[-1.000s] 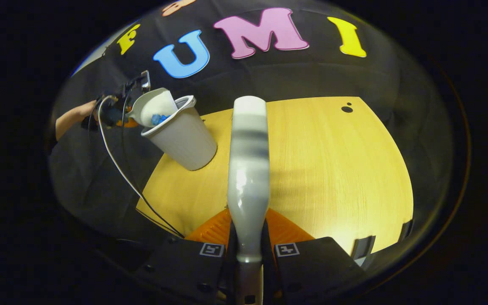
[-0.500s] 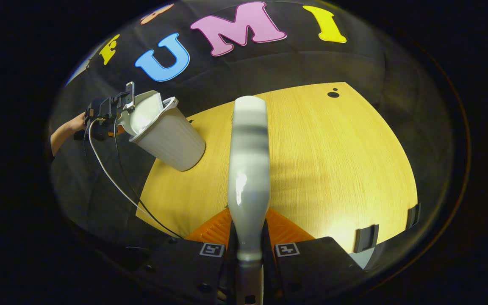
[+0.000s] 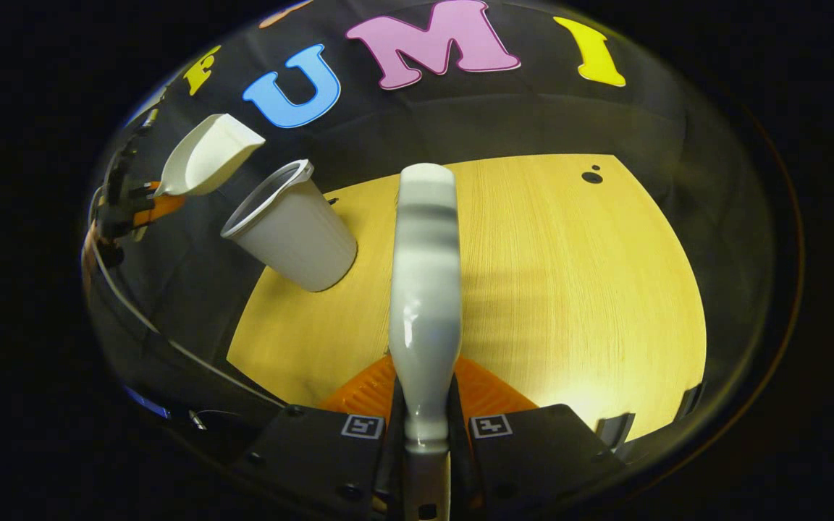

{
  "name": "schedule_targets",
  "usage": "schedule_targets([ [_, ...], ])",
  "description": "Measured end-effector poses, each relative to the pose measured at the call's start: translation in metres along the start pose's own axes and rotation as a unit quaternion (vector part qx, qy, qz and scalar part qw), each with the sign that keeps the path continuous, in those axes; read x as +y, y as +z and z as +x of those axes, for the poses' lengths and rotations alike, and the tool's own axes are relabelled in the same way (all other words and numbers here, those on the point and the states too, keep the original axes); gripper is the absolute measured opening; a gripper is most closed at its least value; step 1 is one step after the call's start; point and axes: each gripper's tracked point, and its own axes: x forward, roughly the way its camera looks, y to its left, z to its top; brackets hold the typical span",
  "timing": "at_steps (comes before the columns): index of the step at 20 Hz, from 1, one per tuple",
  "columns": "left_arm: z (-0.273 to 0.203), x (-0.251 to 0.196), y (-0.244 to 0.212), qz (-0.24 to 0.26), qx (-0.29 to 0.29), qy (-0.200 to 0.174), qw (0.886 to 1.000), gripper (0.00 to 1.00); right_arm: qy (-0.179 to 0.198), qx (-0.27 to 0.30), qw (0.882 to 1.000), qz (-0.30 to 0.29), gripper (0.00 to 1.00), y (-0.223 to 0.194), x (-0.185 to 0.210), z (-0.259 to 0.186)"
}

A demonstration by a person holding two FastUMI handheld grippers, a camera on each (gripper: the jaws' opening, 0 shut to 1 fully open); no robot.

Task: Pick up the small broom and dustpan from the desktop, sweep the trash into the dustpan with the broom, and then empty the trash into the garbage bin.

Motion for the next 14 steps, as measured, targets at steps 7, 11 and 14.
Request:
schedule_targets([
  [7, -0.009, -0.155, 0.015, -0.127, -0.063, -0.165, 0.976, 0.29, -0.012, 0.026, 0.999, 0.031, 0.30, -0.010, -0.008, 0.014],
  [11, -0.009, -0.249, 0.013, -0.180, -0.024, -0.274, 0.945, 0.29, -0.022, 0.069, 0.996, 0.053, 0.30, -0.038, -0.024, 0.023],
  [14, 0.012, -0.297, 0.013, -0.216, 0.008, -0.315, 0.924, 0.29, -0.032, 0.090, 0.991, 0.088, 0.30, -0.065, -0.036, 0.034],
])
